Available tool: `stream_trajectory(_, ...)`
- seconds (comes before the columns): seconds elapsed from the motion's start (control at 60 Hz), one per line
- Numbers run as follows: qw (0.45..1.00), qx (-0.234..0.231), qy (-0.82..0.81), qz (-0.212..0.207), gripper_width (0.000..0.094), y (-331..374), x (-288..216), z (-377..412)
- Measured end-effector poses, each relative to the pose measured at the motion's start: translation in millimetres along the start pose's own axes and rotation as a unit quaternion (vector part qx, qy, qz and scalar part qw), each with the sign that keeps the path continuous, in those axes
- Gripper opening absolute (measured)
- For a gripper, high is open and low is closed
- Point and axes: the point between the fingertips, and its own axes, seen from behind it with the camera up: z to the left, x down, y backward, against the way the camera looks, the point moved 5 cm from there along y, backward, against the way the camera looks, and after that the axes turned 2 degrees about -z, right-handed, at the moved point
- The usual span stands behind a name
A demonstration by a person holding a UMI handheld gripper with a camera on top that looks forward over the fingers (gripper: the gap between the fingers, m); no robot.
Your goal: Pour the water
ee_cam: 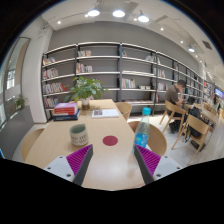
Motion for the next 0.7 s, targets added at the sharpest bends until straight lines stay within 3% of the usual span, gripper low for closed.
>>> stream_trajectory(0.2, 0.999, 0.027, 0.018, -0.012, 0.0843, -75, 3, -88)
stream_trajectory(0.5, 0.999, -0.012, 0.024, -0.037, 0.0829, -183, -3, -125)
stream_trajectory(0.583, 0.998, -0.024, 0.027, -0.042, 0.0750, -201, 0, -126)
stream_trajectory(0.667, 0.998, -0.023, 0.025, -0.050, 0.0550, -214, 7, -130)
stream_trajectory(0.7, 0.997, -0.023, 0.029, -0.064, 0.0536, -216, 6, -125)
